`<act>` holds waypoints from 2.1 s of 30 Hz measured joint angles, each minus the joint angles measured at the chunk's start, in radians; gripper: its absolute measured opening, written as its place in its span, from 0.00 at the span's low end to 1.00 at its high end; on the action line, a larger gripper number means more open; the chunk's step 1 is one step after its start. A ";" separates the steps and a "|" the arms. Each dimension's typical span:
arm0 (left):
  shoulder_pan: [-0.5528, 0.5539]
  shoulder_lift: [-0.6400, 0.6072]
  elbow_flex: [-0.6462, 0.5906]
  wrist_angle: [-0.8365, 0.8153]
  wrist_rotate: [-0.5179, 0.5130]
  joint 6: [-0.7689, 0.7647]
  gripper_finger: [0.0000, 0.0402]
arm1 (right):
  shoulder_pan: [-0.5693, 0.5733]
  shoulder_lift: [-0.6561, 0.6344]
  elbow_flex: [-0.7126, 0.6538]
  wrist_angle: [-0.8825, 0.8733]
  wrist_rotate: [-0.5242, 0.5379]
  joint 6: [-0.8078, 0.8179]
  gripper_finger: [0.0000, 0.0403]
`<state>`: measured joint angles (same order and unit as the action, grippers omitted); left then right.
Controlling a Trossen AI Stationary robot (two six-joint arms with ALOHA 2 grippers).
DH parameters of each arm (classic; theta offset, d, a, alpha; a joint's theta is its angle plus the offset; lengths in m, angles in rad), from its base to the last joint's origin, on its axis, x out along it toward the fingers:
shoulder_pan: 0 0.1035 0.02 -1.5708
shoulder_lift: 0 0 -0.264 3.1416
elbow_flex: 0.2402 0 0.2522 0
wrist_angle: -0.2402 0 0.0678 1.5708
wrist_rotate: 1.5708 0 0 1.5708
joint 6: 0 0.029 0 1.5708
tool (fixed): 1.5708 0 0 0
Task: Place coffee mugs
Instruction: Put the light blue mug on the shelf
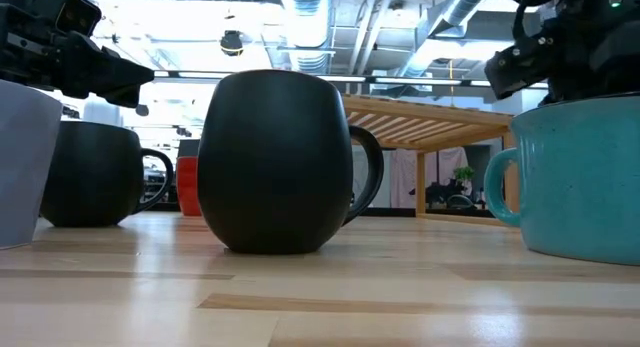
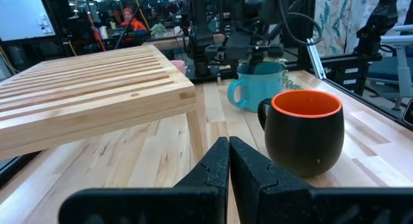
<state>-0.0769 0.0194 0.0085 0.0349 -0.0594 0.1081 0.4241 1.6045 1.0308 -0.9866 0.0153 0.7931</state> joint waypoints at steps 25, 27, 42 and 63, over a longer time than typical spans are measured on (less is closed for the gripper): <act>0.000 0.000 0.000 0.000 0.000 0.000 0.00 | -0.059 -0.126 0.614 -0.022 0.242 -0.614 0.12; 0.000 0.000 0.000 0.000 0.000 0.000 0.00 | -0.120 -0.123 0.700 -0.101 0.362 -0.616 0.12; 0.000 0.000 0.000 0.000 0.000 0.000 0.00 | -0.902 -0.032 0.937 -0.435 0.359 -0.559 0.12; 0.000 0.000 0.000 0.000 0.000 0.000 0.00 | -1.147 0.196 0.942 -0.482 0.118 -0.616 0.12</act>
<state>-0.0772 0.0193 0.0086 0.0349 -0.0594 0.1081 -0.7231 1.8004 1.9727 -1.4685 0.1334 0.1776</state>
